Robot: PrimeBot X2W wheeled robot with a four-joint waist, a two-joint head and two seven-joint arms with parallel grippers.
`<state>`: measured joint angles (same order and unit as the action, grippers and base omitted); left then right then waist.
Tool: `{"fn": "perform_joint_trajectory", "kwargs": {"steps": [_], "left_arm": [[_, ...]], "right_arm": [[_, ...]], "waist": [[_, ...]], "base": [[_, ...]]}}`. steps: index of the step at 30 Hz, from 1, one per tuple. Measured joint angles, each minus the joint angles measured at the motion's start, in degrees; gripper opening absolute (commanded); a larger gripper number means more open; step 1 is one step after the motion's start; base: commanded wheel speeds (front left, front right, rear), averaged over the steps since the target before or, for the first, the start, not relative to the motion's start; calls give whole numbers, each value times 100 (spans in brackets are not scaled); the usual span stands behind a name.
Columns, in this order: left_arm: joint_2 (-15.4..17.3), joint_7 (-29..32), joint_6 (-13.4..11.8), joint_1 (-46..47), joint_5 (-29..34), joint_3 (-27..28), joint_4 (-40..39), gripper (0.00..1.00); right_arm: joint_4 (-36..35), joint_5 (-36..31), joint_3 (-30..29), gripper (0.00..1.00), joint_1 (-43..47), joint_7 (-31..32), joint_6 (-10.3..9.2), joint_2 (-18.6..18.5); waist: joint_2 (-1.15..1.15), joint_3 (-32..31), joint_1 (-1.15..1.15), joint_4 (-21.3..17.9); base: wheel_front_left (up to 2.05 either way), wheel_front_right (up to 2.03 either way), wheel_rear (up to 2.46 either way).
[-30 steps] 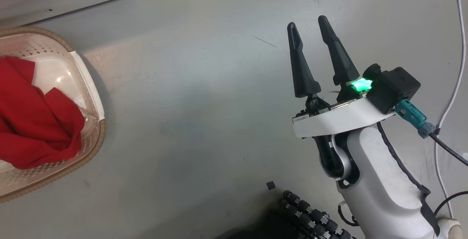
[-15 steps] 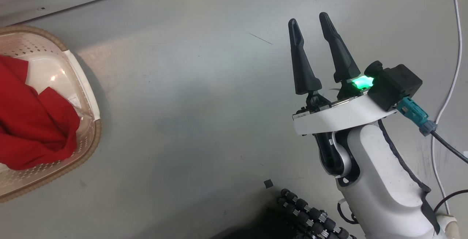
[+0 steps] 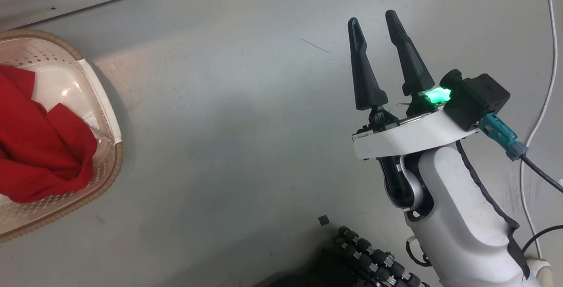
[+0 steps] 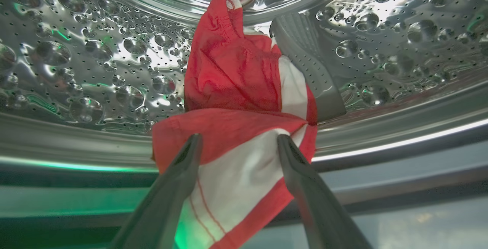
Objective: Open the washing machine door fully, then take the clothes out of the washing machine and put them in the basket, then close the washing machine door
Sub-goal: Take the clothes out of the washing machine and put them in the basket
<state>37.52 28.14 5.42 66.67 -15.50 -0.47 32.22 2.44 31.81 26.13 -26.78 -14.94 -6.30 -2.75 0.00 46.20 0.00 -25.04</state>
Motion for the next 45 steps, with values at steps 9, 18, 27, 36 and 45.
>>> {"fn": "perform_joint_trajectory", "kwargs": {"steps": [9,18,27,36,45], "left_arm": [[157,114,80,-5,201,-439,-21,0],[188,154,145,-8,249,-639,-113,0],[177,-3,146,-8,171,-635,-143,0],[-82,-526,146,-135,-112,-452,-201,0],[-514,-1397,85,-793,-381,-221,-424,0]], "right_arm": [[-10,54,-5,100,-14,0,-33,0],[-33,94,-10,100,-15,0,-34,1],[-30,93,-26,100,-15,0,-36,1],[71,-21,-146,100,-15,0,-37,1],[259,-333,-267,100,2,0,-41,0]], "waist": [[0,-13,0,-5],[0,-20,0,-17],[0,-49,0,-9],[0,-241,0,90],[0,-573,0,291]], "base": [[0,0,0],[0,0,0],[0,0,0],[0,0,0],[0,0,0]]}}
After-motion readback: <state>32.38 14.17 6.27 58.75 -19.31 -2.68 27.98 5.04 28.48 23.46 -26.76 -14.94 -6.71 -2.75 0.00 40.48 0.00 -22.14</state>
